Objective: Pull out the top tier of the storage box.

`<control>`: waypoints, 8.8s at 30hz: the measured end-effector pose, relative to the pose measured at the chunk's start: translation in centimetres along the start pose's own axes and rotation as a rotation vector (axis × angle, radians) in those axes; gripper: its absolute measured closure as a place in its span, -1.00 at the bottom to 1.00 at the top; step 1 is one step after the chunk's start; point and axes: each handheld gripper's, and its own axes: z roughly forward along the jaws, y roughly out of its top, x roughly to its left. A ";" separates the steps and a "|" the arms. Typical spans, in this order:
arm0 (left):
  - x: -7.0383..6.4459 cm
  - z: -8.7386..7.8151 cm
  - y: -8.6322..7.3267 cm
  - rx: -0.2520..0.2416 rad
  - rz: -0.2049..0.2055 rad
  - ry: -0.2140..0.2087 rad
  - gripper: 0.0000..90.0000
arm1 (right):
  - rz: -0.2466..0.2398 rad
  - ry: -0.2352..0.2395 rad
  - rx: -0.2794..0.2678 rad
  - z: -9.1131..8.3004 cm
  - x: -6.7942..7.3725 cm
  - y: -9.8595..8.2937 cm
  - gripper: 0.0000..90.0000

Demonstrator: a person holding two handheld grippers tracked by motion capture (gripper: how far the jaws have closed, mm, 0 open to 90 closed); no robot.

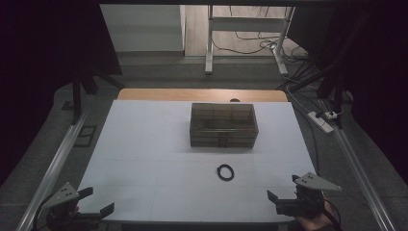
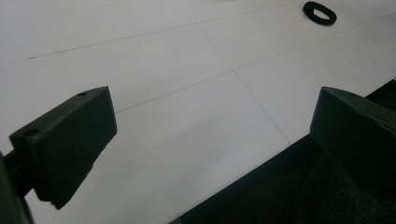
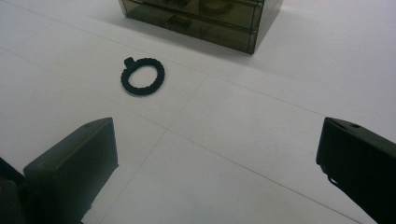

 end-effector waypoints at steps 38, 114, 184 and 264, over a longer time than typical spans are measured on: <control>0.3 0.2 0.1 0.017 -0.017 -0.028 -1.00 | -0.015 0.105 0.021 0.9 0.7 0.7 -1.00; 0.0 0.3 0.1 0.023 0.026 -0.031 -1.00 | 0.052 -0.054 0.009 8.9 4.8 6.1 -1.00; 0.5 0.2 0.1 0.021 -0.004 -0.054 -1.00 | 0.099 -0.294 -0.082 18.3 8.7 9.9 -0.89; 0.6 0.2 0.0 0.022 -0.020 -0.054 -0.99 | 0.200 -0.370 -0.090 17.2 11.1 8.9 0.23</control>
